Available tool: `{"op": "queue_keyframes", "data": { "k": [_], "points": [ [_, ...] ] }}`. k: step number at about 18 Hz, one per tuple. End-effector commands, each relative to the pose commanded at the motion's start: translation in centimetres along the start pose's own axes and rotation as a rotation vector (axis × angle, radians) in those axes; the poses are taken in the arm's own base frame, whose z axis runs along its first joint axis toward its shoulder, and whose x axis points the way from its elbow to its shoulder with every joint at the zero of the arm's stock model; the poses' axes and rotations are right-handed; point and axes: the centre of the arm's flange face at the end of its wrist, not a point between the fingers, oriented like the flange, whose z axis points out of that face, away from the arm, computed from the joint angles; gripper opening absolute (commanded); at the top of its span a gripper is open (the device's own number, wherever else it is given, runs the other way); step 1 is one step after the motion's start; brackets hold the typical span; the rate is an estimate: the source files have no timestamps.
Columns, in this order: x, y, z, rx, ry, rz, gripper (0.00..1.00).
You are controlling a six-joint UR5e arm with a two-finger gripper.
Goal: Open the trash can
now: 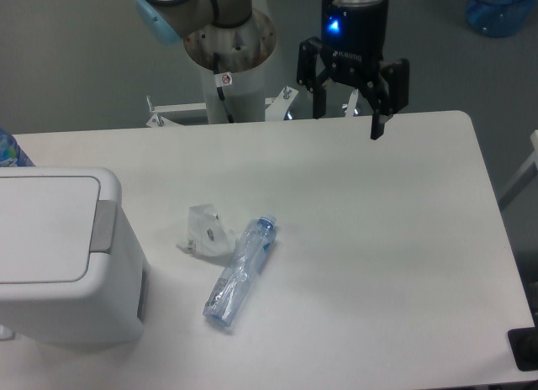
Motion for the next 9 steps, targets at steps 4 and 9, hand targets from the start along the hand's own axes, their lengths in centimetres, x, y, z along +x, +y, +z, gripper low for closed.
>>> {"op": "queue_keyframes", "data": {
  "k": [4,9],
  "points": [
    [-0.1,-1.2,0.2,0.087,-0.022,-0.207,1.0],
    [0.9,-3.8,1.2,0.17,-0.012,-0.349,1.0]
  ]
}}
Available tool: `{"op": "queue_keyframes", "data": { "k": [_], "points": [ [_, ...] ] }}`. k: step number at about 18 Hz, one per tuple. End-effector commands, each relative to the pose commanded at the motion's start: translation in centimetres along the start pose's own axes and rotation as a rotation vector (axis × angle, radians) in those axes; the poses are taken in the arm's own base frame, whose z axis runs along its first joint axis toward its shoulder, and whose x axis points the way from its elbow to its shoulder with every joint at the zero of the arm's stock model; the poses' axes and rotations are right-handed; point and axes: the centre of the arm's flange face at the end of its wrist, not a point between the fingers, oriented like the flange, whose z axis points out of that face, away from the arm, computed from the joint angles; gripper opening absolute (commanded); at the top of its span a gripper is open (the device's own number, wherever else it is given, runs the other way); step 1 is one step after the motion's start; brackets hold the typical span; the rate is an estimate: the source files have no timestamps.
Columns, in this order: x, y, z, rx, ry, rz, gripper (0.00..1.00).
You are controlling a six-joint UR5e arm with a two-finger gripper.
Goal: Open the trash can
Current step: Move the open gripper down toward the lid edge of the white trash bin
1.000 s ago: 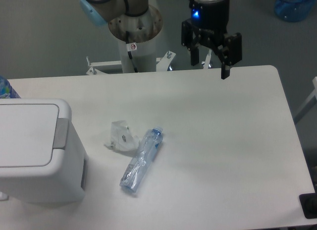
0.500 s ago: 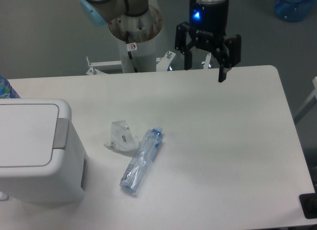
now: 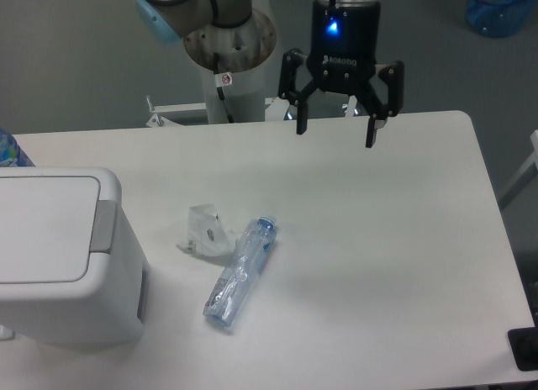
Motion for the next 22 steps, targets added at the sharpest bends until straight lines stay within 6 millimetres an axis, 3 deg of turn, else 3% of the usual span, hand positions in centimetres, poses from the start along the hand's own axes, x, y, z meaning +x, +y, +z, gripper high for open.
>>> {"op": "queue_keyframes", "data": {
  "k": [6,9,12,22],
  "points": [
    [2.9,-2.0,3.8,0.017,0.045,-0.056,1.0],
    [3.2,-2.2,4.3,0.021,0.05,-0.077,1.0],
    [5.5,-3.1,5.8,0.012,0.088,-0.062,1.0],
    [8.4,-4.2,7.8,0.008,0.129,-0.128,1.0]
  ]
}}
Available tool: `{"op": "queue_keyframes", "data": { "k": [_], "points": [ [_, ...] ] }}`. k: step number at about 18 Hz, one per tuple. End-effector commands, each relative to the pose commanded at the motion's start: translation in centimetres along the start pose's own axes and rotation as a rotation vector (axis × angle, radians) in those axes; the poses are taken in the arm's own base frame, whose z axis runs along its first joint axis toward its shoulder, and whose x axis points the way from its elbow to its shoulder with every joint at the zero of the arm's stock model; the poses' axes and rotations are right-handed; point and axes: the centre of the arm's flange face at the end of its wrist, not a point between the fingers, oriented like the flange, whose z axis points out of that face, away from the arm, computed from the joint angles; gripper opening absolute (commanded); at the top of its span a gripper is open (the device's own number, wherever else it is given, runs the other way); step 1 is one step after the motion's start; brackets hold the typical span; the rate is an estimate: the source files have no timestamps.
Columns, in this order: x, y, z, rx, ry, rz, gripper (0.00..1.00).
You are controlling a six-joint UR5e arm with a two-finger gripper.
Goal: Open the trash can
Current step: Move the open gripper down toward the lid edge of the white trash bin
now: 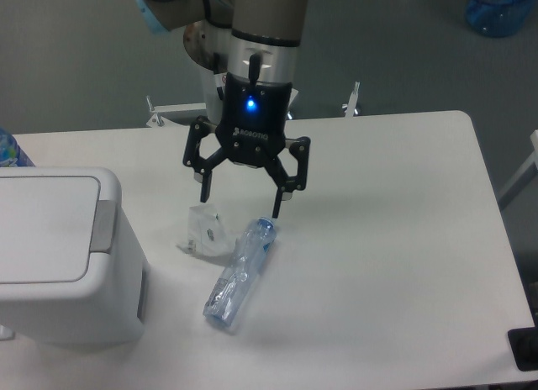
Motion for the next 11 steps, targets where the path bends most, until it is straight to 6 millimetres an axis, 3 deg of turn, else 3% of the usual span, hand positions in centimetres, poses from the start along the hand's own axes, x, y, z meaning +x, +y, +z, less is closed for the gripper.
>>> {"op": "queue_keyframes", "data": {
  "k": [11],
  "points": [
    [3.6,-0.9,2.6,0.02,0.026,0.022,1.0]
  ]
}}
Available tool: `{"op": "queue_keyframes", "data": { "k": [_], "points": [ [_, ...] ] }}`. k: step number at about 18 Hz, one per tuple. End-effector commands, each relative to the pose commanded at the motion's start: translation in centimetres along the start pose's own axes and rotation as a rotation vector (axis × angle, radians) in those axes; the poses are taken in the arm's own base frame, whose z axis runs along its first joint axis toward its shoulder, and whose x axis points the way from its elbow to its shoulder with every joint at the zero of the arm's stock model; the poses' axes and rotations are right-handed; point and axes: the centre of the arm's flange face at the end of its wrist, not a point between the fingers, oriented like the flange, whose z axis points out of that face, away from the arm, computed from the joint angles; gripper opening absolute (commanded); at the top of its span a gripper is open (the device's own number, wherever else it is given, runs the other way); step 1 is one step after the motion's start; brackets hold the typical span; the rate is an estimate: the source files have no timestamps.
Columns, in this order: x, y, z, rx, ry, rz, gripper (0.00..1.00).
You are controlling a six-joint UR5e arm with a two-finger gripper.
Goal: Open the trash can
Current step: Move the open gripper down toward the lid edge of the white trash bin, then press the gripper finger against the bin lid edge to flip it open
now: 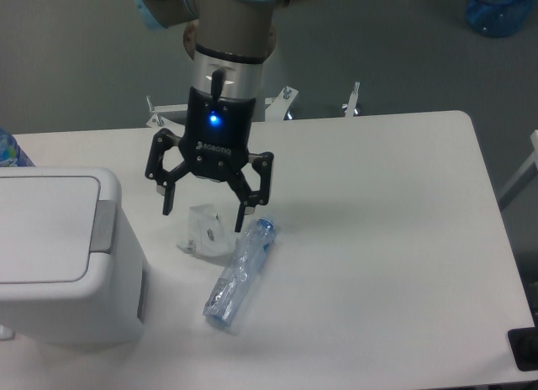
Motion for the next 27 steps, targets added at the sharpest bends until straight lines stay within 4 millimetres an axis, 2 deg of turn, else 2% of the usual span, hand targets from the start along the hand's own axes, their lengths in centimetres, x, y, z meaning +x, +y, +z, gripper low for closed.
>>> {"op": "queue_keyframes", "data": {
  "k": [15,27],
  "points": [
    [2.4,0.0,3.0,-0.035,0.047,0.008,1.0],
    [4.2,-0.1,3.8,-0.044,0.07,0.028,1.0]
  ]
}}
